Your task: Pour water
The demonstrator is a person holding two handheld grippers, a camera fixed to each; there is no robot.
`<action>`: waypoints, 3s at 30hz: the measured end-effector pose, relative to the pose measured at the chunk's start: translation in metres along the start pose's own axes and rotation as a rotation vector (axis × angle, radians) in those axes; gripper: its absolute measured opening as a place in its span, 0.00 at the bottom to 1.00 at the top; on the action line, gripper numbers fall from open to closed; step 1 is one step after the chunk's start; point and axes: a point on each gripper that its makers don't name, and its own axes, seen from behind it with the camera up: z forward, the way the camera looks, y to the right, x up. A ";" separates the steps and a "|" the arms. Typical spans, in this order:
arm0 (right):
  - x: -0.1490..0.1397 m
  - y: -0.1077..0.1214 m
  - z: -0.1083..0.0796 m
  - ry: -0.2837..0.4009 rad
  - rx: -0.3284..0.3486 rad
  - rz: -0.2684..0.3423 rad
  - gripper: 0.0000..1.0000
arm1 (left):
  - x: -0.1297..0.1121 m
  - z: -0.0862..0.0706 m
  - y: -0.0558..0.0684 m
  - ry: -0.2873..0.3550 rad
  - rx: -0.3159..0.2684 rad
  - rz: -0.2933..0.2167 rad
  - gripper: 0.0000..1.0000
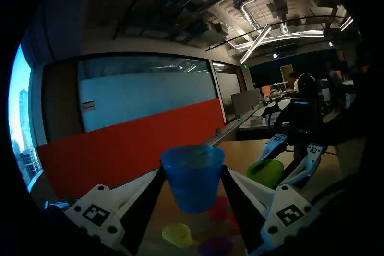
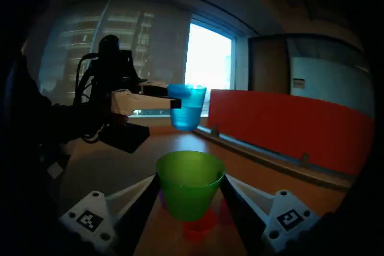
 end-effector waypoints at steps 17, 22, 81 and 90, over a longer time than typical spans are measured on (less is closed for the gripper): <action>-0.001 -0.021 0.022 -0.011 0.050 0.013 0.89 | -0.001 -0.007 0.005 0.006 0.003 0.089 0.83; -0.001 -0.024 0.026 -0.012 0.061 0.018 0.90 | -0.001 -0.009 0.007 0.006 0.004 0.117 0.83; -0.007 -0.055 0.047 -0.023 0.166 0.012 0.89 | 0.019 -0.028 0.027 0.097 -0.033 0.448 0.83; -0.007 -0.054 0.047 -0.020 0.164 0.015 0.90 | 0.017 -0.029 0.031 0.089 -0.032 0.511 0.83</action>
